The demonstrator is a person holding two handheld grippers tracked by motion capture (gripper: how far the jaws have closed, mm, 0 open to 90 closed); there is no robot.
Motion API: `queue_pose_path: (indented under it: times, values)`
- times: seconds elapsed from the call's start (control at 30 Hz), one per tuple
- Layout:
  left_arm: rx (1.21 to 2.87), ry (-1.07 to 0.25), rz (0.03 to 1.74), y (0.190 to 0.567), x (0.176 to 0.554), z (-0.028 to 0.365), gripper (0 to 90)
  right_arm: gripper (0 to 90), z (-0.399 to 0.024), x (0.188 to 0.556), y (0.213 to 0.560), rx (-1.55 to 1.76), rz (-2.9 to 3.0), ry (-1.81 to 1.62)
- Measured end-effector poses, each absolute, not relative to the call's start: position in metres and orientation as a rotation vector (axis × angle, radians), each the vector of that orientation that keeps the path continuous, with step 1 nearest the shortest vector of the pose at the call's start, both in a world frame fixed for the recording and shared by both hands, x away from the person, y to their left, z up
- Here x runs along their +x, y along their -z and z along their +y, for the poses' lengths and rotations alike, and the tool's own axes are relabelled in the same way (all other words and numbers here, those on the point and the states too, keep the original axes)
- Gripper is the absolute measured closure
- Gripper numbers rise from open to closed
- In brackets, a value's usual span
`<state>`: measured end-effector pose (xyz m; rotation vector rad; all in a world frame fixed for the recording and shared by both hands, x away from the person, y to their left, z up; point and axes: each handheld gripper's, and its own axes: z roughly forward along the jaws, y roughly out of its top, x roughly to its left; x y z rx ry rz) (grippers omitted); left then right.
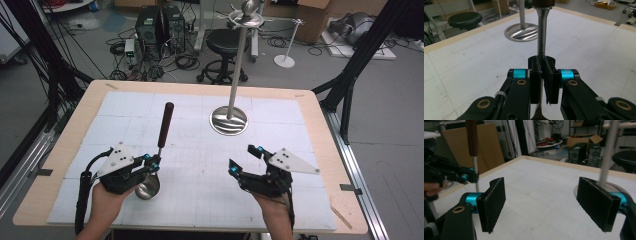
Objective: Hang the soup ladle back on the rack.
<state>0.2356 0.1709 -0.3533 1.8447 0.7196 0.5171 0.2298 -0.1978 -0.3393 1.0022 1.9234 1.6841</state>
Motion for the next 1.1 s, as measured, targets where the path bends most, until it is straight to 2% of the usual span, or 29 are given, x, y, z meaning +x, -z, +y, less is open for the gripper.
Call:
queue_pose_path:
  times: [0.27,0.63,1.1]
  values:
    - [1.837,-0.512,0.693,0.35,0.23,0.157,84.0,24.8,-0.152,0.248,0.311,0.853,1.987,-1.766]
    - [1.856,-0.487,0.653,0.349,0.228,0.141,84.0,31.5,-0.118,0.257,0.292,0.741,2.043,-1.819]
    - [1.859,-0.412,0.588,0.35,0.228,0.137,84.0,51.3,-0.104,0.264,0.291,0.627,2.123,-1.917]
